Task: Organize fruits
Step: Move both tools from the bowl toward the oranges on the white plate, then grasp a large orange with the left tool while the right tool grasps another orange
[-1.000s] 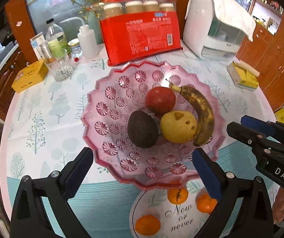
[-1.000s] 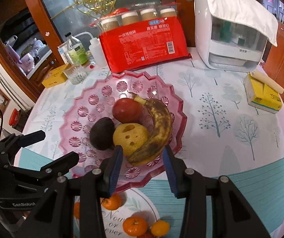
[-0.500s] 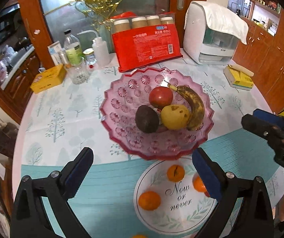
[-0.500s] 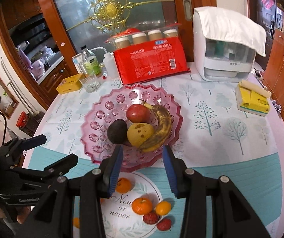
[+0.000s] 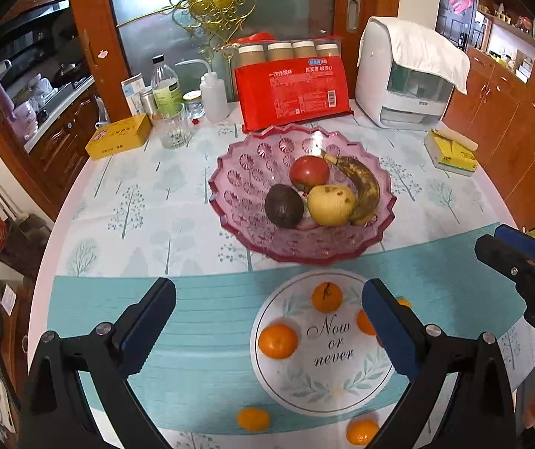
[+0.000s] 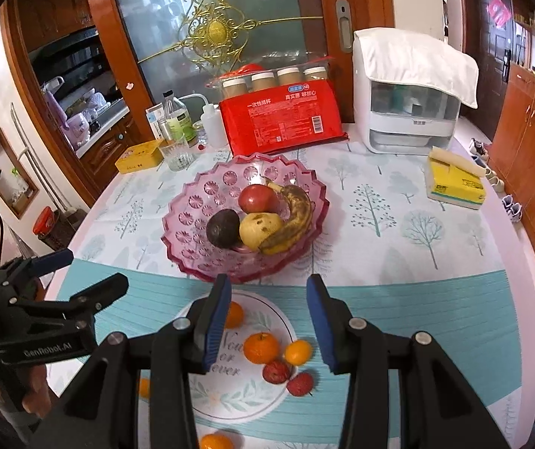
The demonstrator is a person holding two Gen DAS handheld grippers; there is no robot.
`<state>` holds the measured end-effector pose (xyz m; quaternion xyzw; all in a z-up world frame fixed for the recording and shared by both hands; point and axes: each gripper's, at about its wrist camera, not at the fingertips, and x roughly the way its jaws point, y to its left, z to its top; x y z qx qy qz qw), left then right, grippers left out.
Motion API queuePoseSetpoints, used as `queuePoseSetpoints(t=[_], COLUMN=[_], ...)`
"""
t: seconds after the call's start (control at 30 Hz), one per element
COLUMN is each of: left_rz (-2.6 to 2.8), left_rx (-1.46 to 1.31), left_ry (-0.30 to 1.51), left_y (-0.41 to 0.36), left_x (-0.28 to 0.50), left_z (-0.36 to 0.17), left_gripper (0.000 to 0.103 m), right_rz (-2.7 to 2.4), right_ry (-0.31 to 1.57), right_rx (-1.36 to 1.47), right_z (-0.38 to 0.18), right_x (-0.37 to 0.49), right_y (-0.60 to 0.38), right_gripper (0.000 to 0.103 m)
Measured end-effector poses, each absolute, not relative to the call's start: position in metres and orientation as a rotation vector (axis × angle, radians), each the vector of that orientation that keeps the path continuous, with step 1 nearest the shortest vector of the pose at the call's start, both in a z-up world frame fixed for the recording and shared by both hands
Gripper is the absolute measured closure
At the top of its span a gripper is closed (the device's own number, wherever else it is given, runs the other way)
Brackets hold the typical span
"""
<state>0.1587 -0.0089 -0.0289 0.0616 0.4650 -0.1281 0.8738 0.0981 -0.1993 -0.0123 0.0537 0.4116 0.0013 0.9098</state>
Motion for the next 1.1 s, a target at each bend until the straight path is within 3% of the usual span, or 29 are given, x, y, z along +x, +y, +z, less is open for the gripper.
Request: queuePoseSetpoints(t=[0.27,0.7,1.1], left_rz=[-0.235,-0.2,-0.211], left_rx=[0.113,0.066,0.019], left_ry=[1.019,1.137,1.186], left_y=[-0.002,0.02,0.022], left_x=[0.146,0.151,0.163], left_z=[-0.058,-0.142,-0.187], left_gripper=[0.004,0.004,0.004], right_rz=[-0.004,0.004,0.031], right_ry=[0.867,1.03,1.025], right_rx=[0.076,0.097,-0.017], right_z=[-0.037,-0.125,-0.16], right_x=[0.085,0.094,0.106], right_y=[-0.193,-0.183,-0.156], right_gripper=[0.061,0.061,0.061])
